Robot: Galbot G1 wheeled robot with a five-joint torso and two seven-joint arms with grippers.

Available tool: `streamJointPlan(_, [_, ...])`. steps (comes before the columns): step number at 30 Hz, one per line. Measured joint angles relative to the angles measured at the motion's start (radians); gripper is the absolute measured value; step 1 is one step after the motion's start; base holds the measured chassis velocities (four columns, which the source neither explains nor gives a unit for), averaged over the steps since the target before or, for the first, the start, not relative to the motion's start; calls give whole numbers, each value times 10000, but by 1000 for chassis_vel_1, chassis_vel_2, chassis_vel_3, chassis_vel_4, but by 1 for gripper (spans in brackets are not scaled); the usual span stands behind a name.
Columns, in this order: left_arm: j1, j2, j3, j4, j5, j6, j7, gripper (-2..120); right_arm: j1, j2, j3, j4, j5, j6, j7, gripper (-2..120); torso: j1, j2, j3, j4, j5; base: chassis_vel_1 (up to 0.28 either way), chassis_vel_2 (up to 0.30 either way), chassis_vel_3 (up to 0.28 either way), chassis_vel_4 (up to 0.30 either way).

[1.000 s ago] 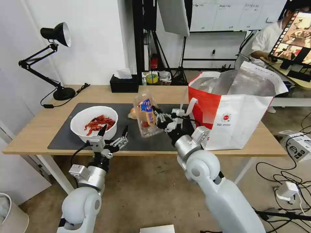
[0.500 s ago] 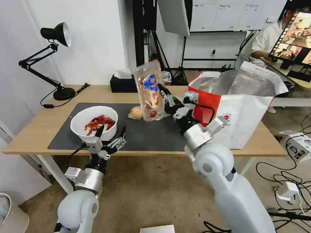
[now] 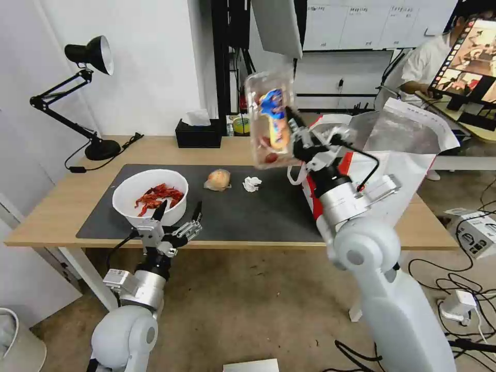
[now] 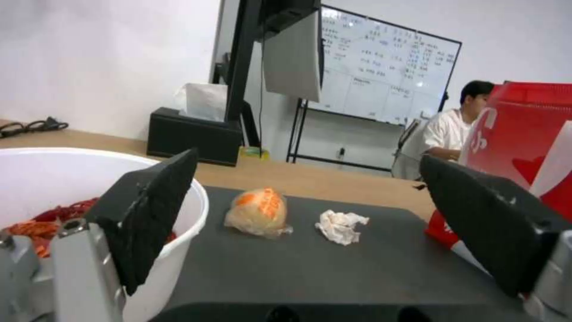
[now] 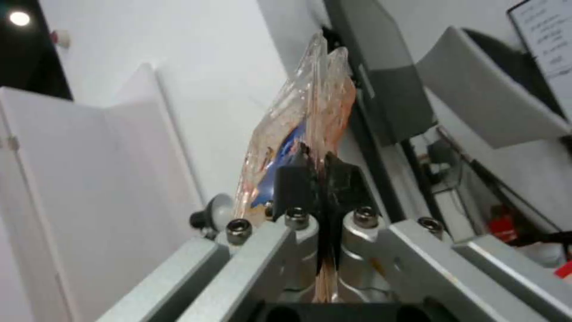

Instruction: Pick up the trash from the table and place it into the takeout bag.

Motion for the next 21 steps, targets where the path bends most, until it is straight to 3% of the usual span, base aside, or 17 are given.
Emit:
streamJointPlan(4, [-8, 5, -6, 21, 1, -3, 3, 100, 182, -52, 345, -58, 256, 29, 321, 0, 0, 0, 0, 0, 1, 0, 0, 0, 0])
streamJointPlan(13, [8, -41, -9, 49, 16, -16, 15, 100, 787, -58, 1307, -169, 843, 201, 2334, 0, 0, 0, 0, 0, 0, 0, 0, 0, 0])
streamJointPlan(21, [28, -153, 67, 96, 58, -77, 53, 100, 1150, -214, 1817, -553, 1186, 177, 3446, 0, 2, 0, 0, 0, -1, 0, 0, 0, 0])
